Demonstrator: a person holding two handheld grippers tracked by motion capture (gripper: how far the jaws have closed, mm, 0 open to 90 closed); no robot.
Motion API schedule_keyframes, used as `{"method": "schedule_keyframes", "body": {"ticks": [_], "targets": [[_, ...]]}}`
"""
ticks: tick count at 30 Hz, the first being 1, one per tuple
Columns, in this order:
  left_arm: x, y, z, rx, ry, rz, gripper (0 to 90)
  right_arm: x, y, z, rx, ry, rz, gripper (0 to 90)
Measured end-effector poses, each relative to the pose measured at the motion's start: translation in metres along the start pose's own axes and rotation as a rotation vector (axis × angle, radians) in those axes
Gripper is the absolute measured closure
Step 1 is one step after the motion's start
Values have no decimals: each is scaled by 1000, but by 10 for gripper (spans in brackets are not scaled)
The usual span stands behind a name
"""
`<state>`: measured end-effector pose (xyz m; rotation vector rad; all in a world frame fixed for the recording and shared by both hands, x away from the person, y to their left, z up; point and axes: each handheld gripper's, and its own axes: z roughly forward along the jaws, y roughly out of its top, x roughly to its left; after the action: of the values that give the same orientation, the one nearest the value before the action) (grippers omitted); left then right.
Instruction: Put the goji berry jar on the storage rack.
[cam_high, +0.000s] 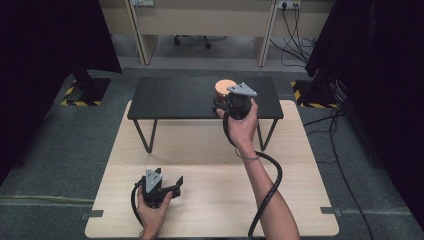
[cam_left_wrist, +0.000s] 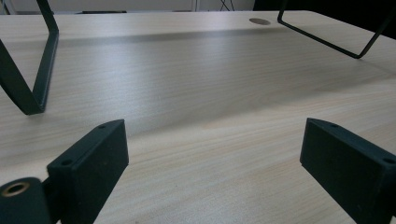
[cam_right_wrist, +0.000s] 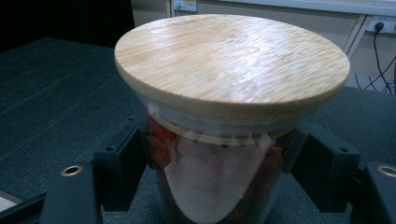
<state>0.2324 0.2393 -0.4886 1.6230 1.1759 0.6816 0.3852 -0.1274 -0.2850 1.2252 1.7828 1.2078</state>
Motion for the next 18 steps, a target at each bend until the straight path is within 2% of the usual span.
{"method": "schedule_keyframes", "body": {"ticks": [18], "targets": [[0, 0, 0, -1, -1, 2, 70, 1, -2, 0, -8, -6, 4, 259]]}}
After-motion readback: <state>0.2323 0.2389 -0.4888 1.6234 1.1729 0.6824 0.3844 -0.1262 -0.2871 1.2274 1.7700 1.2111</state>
